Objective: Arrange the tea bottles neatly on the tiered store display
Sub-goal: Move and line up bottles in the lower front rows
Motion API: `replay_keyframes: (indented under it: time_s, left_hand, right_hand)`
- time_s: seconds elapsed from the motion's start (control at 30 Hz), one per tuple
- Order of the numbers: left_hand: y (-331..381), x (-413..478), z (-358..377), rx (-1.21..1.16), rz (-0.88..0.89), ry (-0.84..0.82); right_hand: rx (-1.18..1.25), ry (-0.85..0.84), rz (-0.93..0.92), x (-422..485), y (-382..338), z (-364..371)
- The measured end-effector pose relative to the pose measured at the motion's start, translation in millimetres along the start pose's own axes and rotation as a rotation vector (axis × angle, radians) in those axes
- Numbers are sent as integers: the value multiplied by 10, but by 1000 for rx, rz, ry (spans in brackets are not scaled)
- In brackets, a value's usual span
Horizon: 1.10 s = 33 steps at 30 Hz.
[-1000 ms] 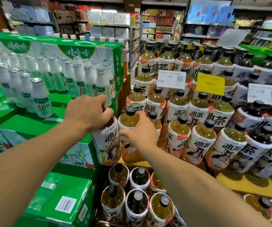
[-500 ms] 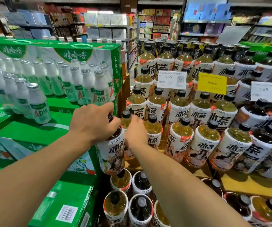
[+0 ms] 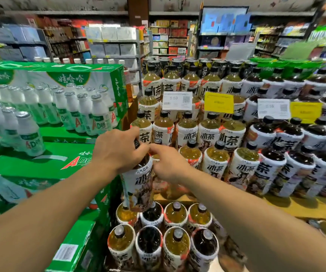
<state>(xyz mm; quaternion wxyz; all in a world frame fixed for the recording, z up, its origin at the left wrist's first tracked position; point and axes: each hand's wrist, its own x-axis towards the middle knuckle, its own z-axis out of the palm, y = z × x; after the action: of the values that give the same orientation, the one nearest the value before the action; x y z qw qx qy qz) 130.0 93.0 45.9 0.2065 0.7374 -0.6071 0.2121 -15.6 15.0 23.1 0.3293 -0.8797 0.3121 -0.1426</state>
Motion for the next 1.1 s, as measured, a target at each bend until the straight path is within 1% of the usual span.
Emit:
replay_keyframes:
  time_s: [0.07, 0.1, 0.13, 0.17, 0.33, 0.47, 0.6, 0.73, 0.87, 0.93, 1.1]
  left_hand:
    - [211, 7, -12, -21, 19, -17]
    - [333, 14, -16, -44, 26, -27]
    - [466, 23, -11, -65, 35, -38]
    - [613, 35, -6, -77, 46, -46]
    - [1394, 106, 54, -128, 69, -55]
    - [2061, 255, 111, -290, 102, -90]
    - [2726, 395, 170, -427, 172, -136]
    - [3354, 480, 356, -563, 144, -241]
    - [3874, 512, 614, -514, 128, -333]
    - [3996, 511, 729, -488, 96, -363]
    - [4324, 582, 1005, -448, 52, -389]
  right_hand:
    - [152, -145, -23, -280, 84, -168]
    - [175, -179, -18, -412, 130, -230]
    - [165, -171, -8, -533, 181, -268]
    - [146, -136, 4, -649, 236, -291]
    - [82, 171, 144, -1134, 570, -512]
    - [103, 287, 243, -1516, 961, -891]
    - [117, 346, 337, -1833, 1389, -1281]
    - [84, 376, 468, -2156, 1900, -1724]
    - [53, 464, 526, -2511, 2426, -2150]
    - [55, 517, 554, -2636, 2619, -2309]
    - [97, 613, 612, -2896, 3189, -2668]
